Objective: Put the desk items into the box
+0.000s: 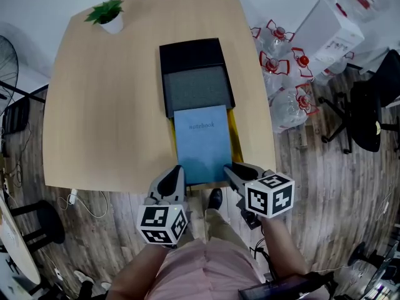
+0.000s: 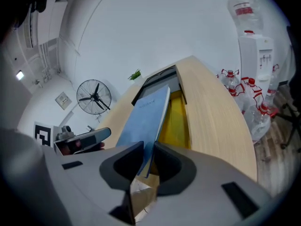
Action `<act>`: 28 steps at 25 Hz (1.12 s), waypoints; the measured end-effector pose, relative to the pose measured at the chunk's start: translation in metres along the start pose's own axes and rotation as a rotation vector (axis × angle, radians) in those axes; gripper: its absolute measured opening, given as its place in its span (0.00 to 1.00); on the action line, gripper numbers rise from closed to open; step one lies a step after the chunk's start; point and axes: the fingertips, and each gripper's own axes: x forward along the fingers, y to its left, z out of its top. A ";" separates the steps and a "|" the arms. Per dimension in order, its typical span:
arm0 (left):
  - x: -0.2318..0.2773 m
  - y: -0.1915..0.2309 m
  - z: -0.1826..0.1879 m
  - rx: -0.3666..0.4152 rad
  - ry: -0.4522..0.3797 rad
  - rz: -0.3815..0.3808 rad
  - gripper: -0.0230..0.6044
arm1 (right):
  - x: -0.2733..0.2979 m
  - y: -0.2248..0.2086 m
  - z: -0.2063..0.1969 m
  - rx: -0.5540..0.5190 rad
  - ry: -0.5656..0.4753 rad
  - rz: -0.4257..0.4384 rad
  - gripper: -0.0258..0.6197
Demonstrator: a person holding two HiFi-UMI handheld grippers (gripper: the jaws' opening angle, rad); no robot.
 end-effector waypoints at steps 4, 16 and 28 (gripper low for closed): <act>0.000 0.002 -0.007 0.005 0.010 -0.004 0.05 | 0.000 0.002 0.001 0.005 -0.017 0.008 0.16; 0.003 0.012 -0.008 0.007 0.015 0.010 0.05 | 0.021 -0.005 0.004 0.022 0.010 0.000 0.39; 0.013 0.039 -0.009 -0.017 0.033 0.045 0.05 | 0.032 0.017 -0.014 -0.131 0.253 0.089 0.38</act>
